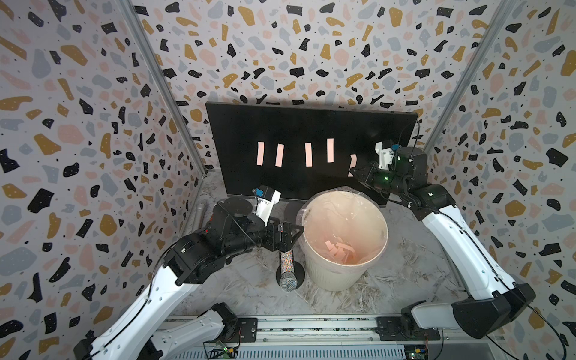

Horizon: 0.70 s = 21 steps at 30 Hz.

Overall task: Remove the sticky note from the monitor
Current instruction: Tear off the sticky note from the monitor, then place the sticky note in the trash bin.

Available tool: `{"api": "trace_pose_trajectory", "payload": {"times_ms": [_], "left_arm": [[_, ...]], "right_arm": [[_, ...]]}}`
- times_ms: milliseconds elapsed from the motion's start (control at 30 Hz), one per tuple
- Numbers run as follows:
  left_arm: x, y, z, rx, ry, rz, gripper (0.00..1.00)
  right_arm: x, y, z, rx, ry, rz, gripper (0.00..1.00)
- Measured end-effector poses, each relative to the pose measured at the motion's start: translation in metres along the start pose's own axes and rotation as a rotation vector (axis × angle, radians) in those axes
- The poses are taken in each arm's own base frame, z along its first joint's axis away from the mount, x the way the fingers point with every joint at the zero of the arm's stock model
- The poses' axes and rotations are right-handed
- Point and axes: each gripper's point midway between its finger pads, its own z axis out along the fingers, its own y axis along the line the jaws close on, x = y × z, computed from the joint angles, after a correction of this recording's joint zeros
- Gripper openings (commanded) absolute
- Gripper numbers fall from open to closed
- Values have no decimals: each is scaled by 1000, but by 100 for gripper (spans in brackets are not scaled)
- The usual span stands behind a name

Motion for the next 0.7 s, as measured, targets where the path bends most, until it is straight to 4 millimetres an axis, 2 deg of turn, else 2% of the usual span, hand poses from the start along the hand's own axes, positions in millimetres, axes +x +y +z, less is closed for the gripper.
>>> {"api": "trace_pose_trajectory", "payload": {"times_ms": [300, 700], "left_arm": [[0, 0, 0, 0, 0, 0, 99], [0, 0, 1, -1, 2, -2, 99]], "right_arm": [[2, 13, -19, -36, -8, -20, 0], [13, 17, -29, -57, 21, -28, 0]]}}
